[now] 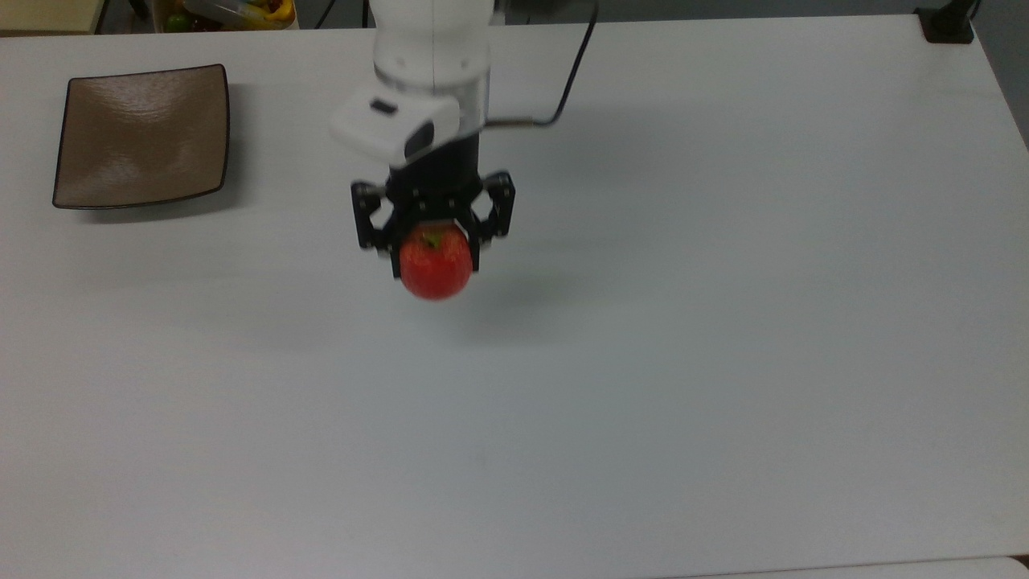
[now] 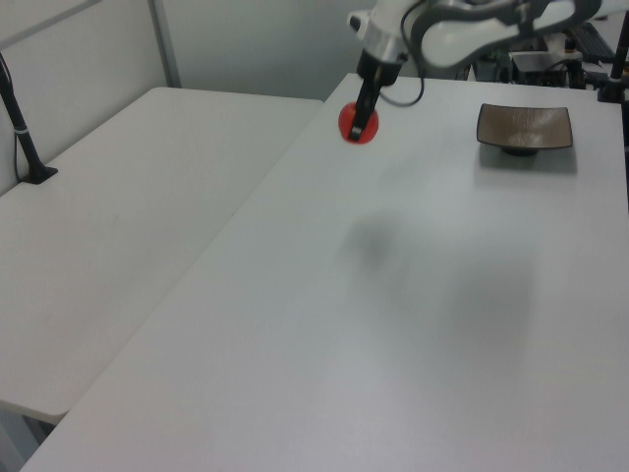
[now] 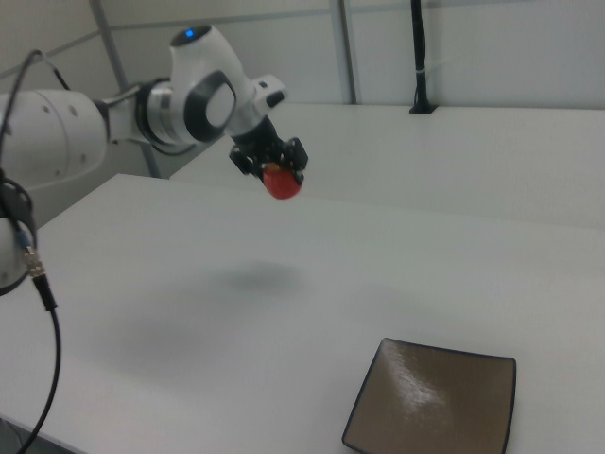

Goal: Apples placed on a ceramic plate
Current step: 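Lift the apple and carry it over the brown square plate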

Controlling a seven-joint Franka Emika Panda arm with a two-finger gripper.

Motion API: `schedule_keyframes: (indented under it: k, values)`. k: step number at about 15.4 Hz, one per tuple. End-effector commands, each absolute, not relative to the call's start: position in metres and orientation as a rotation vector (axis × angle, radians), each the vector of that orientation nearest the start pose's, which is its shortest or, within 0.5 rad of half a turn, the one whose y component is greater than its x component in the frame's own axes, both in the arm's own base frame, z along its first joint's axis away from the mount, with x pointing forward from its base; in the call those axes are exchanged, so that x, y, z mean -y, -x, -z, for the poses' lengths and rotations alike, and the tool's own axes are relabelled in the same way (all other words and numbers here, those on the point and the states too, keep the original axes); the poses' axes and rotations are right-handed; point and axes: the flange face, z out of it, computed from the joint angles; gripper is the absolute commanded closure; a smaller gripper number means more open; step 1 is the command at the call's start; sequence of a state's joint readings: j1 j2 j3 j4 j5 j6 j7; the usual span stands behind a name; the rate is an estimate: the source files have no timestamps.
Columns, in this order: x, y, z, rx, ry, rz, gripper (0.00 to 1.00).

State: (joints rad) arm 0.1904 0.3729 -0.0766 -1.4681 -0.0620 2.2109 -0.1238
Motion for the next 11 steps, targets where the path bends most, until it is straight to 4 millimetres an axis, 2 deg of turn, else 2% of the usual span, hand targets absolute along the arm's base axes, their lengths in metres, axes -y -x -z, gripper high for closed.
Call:
schedule_keyframes:
  k: [1, 5, 9, 11]
  values:
    - [-0.071, -0.648, -0.556, 0.356, 3.116, 0.533, 0.88]
    - [-0.051, -0.615, -0.59, 0.306, 3.115, 0.452, 0.88]
    - [-0.026, -0.585, -0.6, 0.297, 3.102, 0.44, 0.88]
    - [-0.001, -0.577, -0.601, 0.302, 3.112, 0.412, 0.88]
